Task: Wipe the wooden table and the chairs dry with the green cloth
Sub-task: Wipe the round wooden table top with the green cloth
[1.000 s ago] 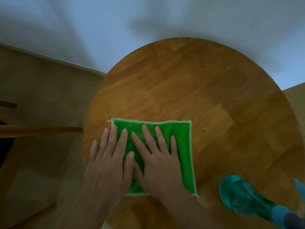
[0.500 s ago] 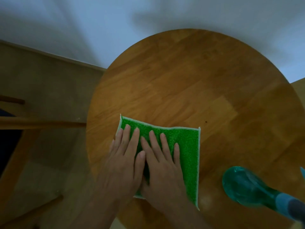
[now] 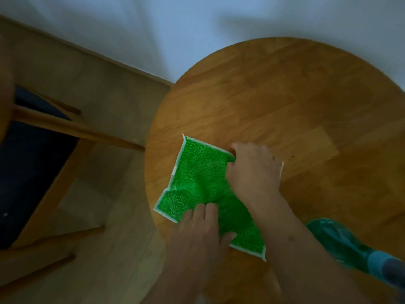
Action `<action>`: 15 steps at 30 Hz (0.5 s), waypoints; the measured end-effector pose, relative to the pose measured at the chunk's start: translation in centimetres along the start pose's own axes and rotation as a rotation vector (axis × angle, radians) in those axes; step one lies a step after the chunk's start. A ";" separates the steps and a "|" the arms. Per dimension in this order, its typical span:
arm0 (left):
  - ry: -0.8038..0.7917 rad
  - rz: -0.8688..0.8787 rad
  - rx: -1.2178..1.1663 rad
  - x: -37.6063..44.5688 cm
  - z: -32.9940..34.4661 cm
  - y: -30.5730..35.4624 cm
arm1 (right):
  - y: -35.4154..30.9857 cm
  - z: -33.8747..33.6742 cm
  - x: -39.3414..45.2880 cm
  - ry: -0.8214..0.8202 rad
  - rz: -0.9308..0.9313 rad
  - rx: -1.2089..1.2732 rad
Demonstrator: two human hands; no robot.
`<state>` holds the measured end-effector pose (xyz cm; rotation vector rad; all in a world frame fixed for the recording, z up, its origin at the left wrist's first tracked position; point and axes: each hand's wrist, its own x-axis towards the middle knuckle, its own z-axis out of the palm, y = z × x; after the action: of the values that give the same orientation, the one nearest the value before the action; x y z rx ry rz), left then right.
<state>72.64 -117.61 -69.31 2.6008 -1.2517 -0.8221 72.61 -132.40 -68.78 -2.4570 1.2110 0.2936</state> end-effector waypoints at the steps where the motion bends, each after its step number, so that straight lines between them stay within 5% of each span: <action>1: -0.033 -0.105 0.004 0.2 0.5 0.2 | 0.1 0.0 0.0 -0.012 0.005 0.004; 4: -0.042 -0.224 -0.017 0.9 1.2 0.6 | 1.1 -0.1 -0.1 -0.039 -0.028 0.097; 10: 0.094 -0.134 0.000 -0.5 0.9 0.2 | 2.7 -2.2 -1.4 -0.119 0.054 0.765; 15: 0.188 -0.321 -0.347 -0.5 0.7 -0.5 | 1.1 -4.2 -3.5 -0.262 0.029 0.917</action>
<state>72.31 -116.81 -69.89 2.5448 -0.5888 -0.7409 69.72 -132.27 -64.04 -1.5555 0.9634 0.0360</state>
